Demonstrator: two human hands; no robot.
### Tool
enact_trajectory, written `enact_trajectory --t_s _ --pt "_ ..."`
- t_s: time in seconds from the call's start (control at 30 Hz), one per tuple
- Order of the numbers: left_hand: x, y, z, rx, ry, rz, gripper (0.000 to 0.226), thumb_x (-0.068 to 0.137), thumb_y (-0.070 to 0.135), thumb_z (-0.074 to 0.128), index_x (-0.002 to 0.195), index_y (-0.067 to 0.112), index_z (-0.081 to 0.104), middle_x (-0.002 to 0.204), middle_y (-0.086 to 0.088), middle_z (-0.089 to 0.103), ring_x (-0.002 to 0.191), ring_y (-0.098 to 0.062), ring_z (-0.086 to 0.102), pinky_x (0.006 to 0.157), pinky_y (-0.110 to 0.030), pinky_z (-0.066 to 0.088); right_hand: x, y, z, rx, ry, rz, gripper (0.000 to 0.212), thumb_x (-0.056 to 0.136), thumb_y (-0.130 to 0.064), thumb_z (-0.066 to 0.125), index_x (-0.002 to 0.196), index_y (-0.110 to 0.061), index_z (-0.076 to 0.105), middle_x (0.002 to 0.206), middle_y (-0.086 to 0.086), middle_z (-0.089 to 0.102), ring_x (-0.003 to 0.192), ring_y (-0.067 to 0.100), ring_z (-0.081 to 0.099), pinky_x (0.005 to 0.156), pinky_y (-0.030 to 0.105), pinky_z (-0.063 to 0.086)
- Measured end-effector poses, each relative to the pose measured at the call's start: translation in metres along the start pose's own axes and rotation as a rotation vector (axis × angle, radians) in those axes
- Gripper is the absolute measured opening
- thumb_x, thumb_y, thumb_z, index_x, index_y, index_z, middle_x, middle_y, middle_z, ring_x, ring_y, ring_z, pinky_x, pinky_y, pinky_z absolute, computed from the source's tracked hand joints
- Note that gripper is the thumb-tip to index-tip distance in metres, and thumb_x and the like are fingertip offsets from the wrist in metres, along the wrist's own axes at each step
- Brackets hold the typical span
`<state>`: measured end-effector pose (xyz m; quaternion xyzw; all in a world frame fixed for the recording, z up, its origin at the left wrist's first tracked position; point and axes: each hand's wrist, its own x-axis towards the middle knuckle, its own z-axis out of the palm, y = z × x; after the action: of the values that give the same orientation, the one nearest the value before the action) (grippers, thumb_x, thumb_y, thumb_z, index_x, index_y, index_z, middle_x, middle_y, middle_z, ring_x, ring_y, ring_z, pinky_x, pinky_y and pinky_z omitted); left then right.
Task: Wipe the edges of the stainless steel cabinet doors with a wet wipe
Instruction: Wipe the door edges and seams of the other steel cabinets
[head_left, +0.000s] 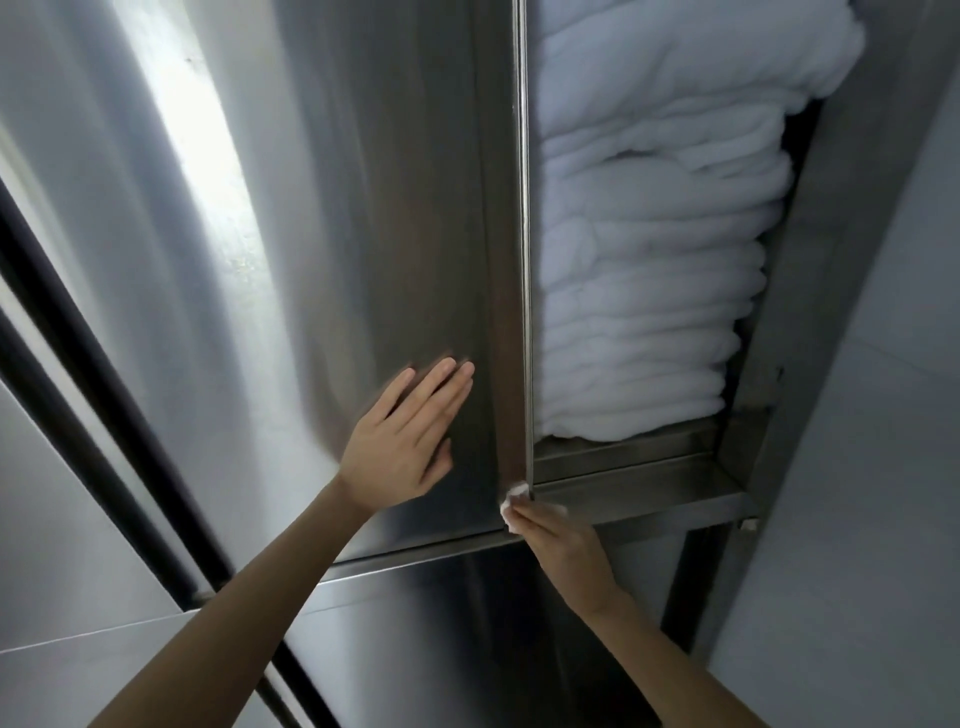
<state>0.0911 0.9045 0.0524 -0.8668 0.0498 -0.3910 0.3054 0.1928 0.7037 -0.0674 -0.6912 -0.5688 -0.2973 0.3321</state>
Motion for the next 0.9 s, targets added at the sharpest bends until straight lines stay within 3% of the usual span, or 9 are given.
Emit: enact_trajectory --t_s 0.1,0.2,0.33,0.4,0.47,0.6,0.73,0.9 --pt "0.002 0.002 -0.006 -0.043 -0.010 -0.027 0.060 0.089 0.024 0.040 0.145 0.006 0.035 0.151 -0.008 0.038 0.143 -0.023 0.030 0.121 -0.039 0.014 0.021 0.003 -0.020 0.085 0.236 0.057 0.030 0.080 -0.002 0.067 0.110 0.001 0.066 0.118 0.012 0.064 0.112 0.018 0.060 0.093 0.027 0.051" --pt "0.006 0.006 -0.017 -0.058 -0.014 -0.049 0.058 0.086 0.022 0.045 0.142 0.005 0.043 0.150 -0.007 0.039 0.142 -0.023 0.032 0.119 -0.041 0.017 0.046 0.006 -0.030 0.106 0.357 0.119 0.030 0.079 -0.002 0.067 0.109 0.003 0.065 0.118 0.016 0.062 0.114 0.020 0.057 0.098 0.029 0.048" --pt "0.025 0.006 -0.037 -0.054 0.018 -0.171 0.055 0.087 0.021 0.042 0.139 0.003 0.047 0.149 -0.010 0.042 0.141 -0.026 0.032 0.118 -0.044 0.020 0.059 0.001 -0.016 0.173 0.315 0.149 0.041 0.064 0.010 0.079 0.104 0.006 0.068 0.111 0.020 0.065 0.106 0.025 0.061 0.084 0.041 0.056" --pt "0.037 0.002 -0.044 -0.052 0.044 -0.229 0.055 0.089 0.021 0.041 0.139 0.002 0.047 0.149 -0.012 0.041 0.142 -0.027 0.030 0.117 -0.047 0.024 0.067 0.003 -0.017 0.195 0.343 0.132 0.039 0.063 0.008 0.081 0.101 0.006 0.069 0.110 0.014 0.066 0.104 0.021 0.062 0.082 0.038 0.056" --pt "0.047 -0.004 -0.048 -0.041 0.054 -0.244 0.055 0.089 0.021 0.041 0.140 0.001 0.046 0.151 -0.012 0.039 0.144 -0.027 0.028 0.116 -0.048 0.026 0.086 0.006 -0.025 0.217 0.420 0.090 0.030 0.074 0.000 0.075 0.104 0.002 0.068 0.114 0.010 0.062 0.107 0.017 0.060 0.087 0.033 0.054" --pt "0.055 -0.012 -0.043 -0.022 0.056 -0.193 0.057 0.089 0.018 0.040 0.143 0.000 0.041 0.153 -0.012 0.036 0.145 -0.027 0.026 0.115 -0.050 0.028 0.127 0.018 -0.051 0.239 0.568 0.059 0.029 0.081 0.000 0.069 0.109 0.000 0.064 0.119 0.018 0.061 0.113 0.015 0.057 0.093 0.028 0.052" --pt "0.051 -0.013 -0.030 -0.048 0.087 -0.195 0.056 0.093 0.017 0.033 0.147 0.001 0.033 0.158 -0.008 0.028 0.147 -0.026 0.025 0.117 -0.048 0.025 0.138 0.033 -0.063 0.276 0.533 0.120 0.027 0.073 0.010 0.071 0.099 0.003 0.070 0.114 0.026 0.062 0.107 0.026 0.063 0.091 0.029 0.052" --pt "0.051 -0.012 -0.018 -0.050 0.136 -0.218 0.056 0.094 0.015 0.031 0.148 0.002 0.030 0.160 -0.006 0.024 0.146 -0.026 0.026 0.119 -0.046 0.020 0.123 0.030 -0.063 0.399 0.502 0.181 0.016 0.073 0.010 0.074 0.085 -0.001 0.074 0.093 0.014 0.056 0.091 0.007 0.054 0.083 0.014 0.049"
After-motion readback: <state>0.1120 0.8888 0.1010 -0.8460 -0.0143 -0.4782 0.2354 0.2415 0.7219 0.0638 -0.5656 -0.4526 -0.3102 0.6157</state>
